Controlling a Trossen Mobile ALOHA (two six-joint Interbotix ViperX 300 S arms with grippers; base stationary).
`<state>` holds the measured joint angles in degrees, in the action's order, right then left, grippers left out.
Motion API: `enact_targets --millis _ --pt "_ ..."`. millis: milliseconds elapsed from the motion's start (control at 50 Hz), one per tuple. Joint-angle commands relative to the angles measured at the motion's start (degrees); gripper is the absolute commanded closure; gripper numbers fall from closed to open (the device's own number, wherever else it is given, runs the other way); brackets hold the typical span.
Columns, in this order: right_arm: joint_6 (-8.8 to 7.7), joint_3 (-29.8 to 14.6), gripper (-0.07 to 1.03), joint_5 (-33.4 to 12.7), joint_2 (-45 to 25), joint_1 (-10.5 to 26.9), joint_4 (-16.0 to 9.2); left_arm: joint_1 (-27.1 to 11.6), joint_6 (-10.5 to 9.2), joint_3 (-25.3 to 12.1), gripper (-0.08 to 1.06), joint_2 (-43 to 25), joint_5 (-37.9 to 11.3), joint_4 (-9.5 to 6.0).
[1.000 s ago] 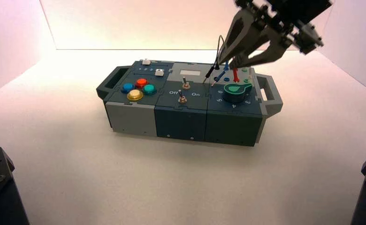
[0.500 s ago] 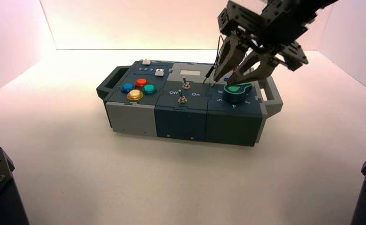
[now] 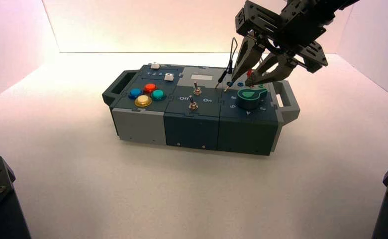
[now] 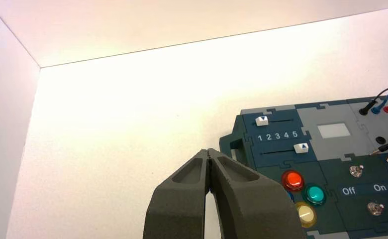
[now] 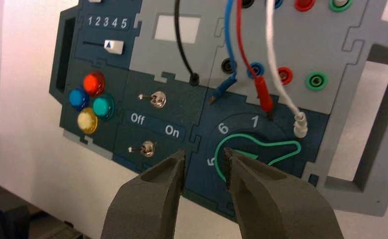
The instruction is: Insert the blue wire.
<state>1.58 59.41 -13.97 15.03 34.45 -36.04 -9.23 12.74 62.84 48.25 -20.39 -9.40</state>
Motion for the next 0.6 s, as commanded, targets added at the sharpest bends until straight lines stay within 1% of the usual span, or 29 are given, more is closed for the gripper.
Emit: enact_targets --millis 20,600 --pt "-0.09 -1.76 0.54 0.88 -0.09 -0.53 -0.09 -0.26 -0.09 -2.29 1.01 -0.09 0.53 -0.18" --pt "-0.09 -5.63 0.54 2.02 -6.42 -0.53 0.00 -0.35 0.00 -2.46 1.01 0.00 0.62 -0.18"
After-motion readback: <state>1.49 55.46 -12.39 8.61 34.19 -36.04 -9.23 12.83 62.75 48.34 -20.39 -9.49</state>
